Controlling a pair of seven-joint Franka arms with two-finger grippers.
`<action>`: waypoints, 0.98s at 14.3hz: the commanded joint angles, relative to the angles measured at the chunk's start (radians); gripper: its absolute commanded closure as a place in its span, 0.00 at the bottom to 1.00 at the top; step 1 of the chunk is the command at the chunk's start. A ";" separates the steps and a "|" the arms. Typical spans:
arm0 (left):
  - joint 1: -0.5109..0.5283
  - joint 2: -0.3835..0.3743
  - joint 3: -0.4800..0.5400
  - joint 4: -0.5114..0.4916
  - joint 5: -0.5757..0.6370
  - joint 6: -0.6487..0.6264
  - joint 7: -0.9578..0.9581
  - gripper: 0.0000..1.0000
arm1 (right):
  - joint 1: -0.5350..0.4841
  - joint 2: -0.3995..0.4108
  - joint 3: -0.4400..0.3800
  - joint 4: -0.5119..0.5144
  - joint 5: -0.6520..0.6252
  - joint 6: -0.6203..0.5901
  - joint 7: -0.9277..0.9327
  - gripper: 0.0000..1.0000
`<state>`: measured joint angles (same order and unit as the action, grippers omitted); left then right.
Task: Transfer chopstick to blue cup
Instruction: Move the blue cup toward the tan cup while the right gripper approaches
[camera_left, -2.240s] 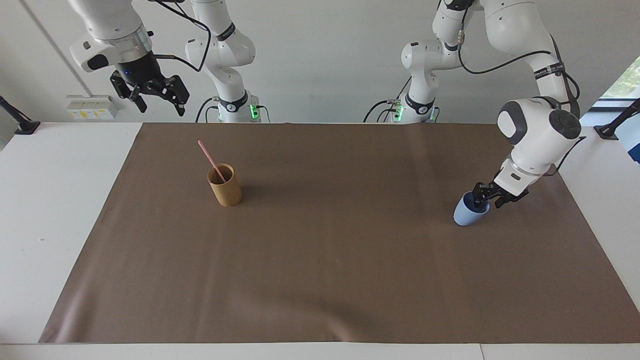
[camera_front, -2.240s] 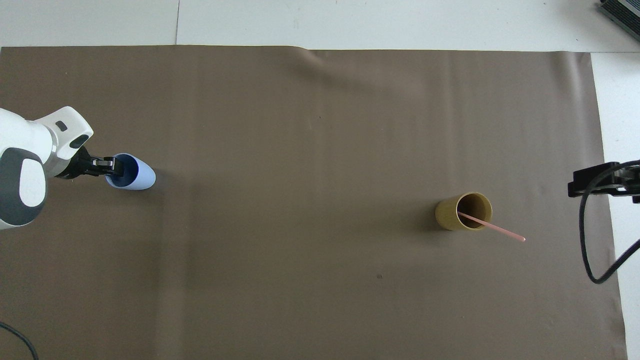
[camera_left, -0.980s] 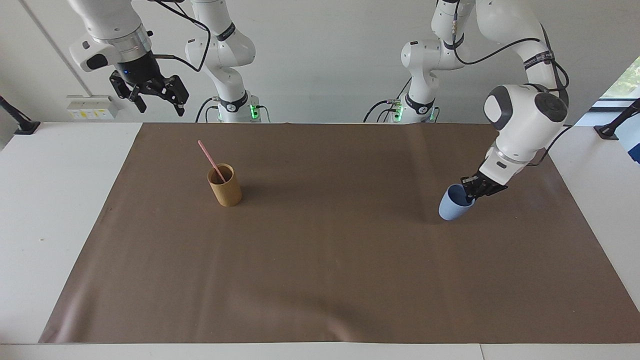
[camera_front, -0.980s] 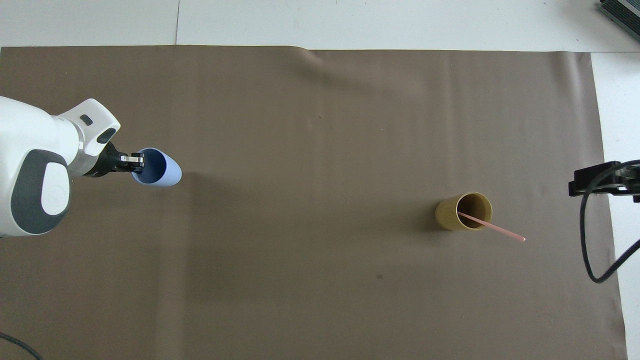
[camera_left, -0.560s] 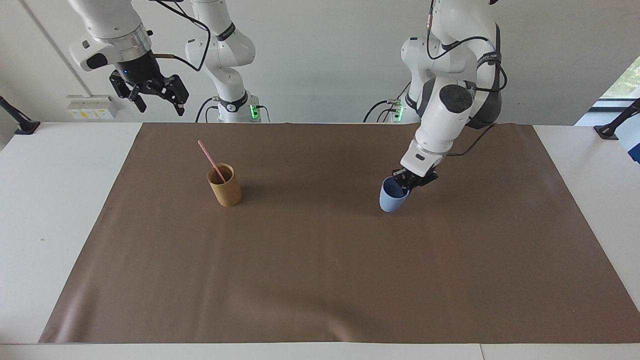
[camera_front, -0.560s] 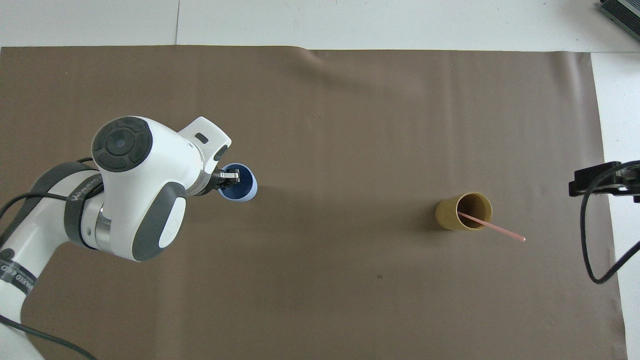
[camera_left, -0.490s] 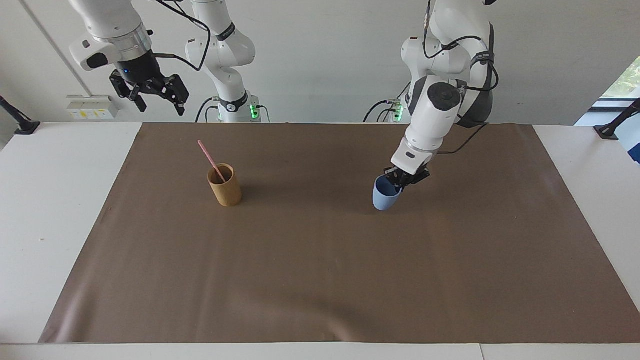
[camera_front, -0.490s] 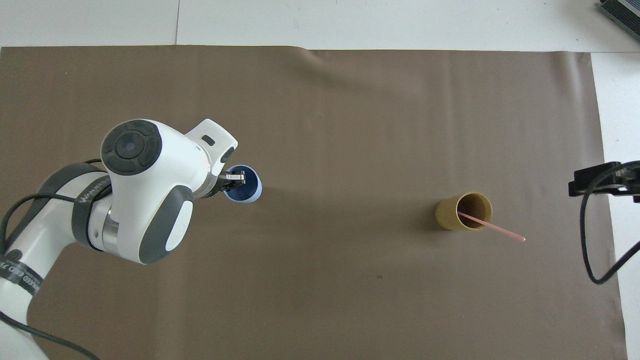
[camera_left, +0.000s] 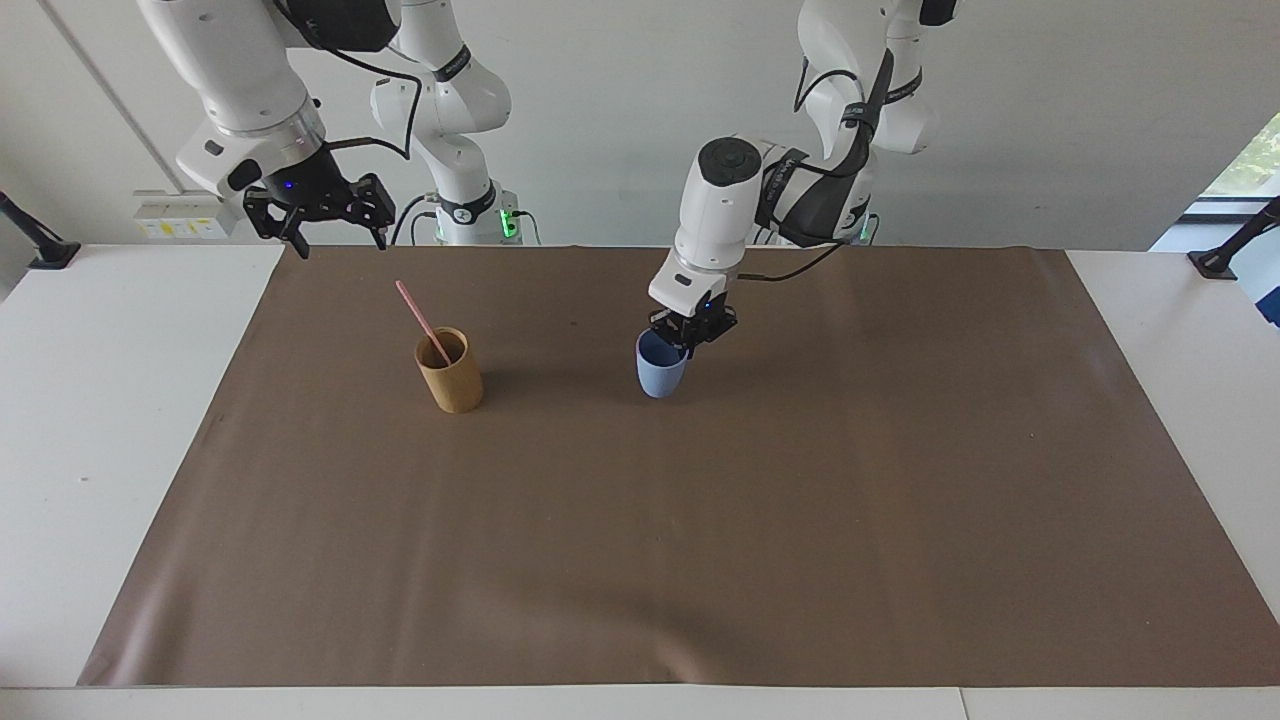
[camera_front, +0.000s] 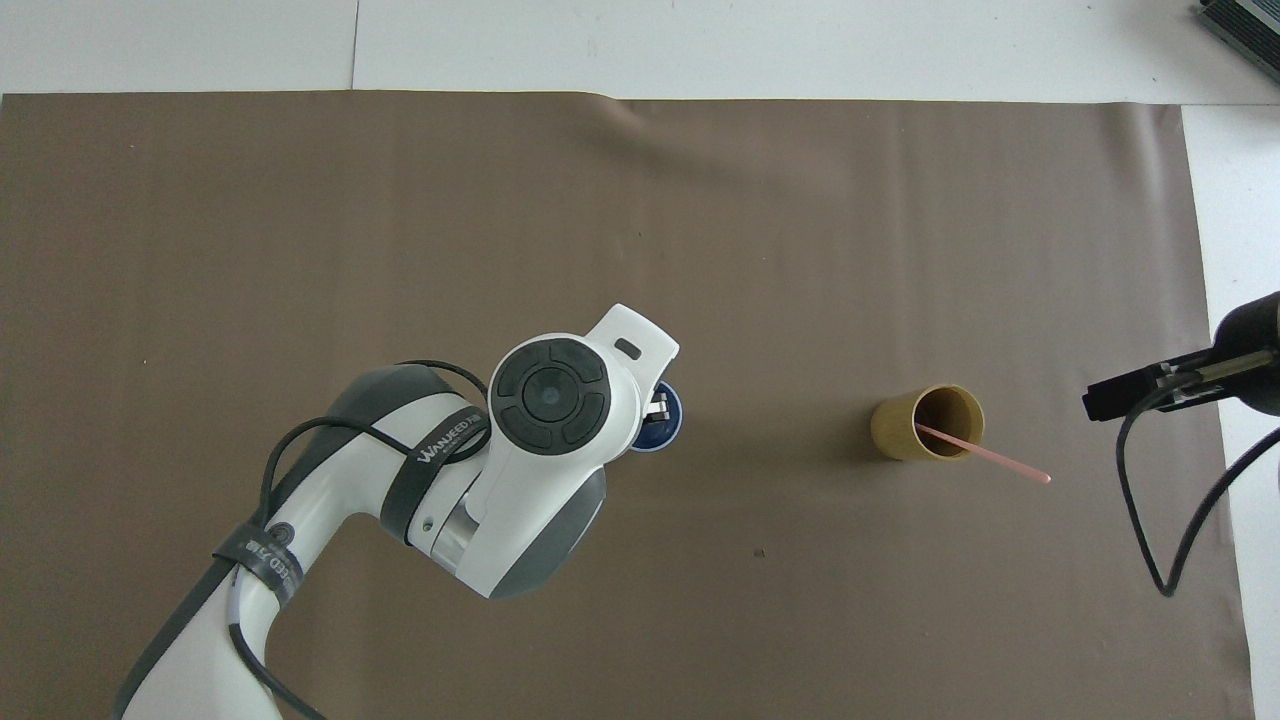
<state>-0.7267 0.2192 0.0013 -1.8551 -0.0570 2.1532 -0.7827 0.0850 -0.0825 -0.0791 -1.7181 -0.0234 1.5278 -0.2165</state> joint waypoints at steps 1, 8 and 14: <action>-0.039 0.032 0.017 0.043 0.016 -0.006 -0.029 1.00 | -0.002 -0.028 0.007 -0.116 0.025 0.044 -0.130 0.00; -0.046 0.028 0.017 0.002 0.011 0.004 -0.013 1.00 | 0.053 -0.056 0.006 -0.322 0.042 0.153 -0.343 0.00; -0.028 0.015 0.017 -0.035 0.011 0.001 0.002 0.84 | 0.082 -0.057 0.006 -0.416 -0.013 0.250 -0.351 0.01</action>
<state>-0.7543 0.2513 0.0114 -1.8672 -0.0570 2.1514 -0.7896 0.1804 -0.0983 -0.0729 -2.0732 -0.0175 1.7380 -0.5380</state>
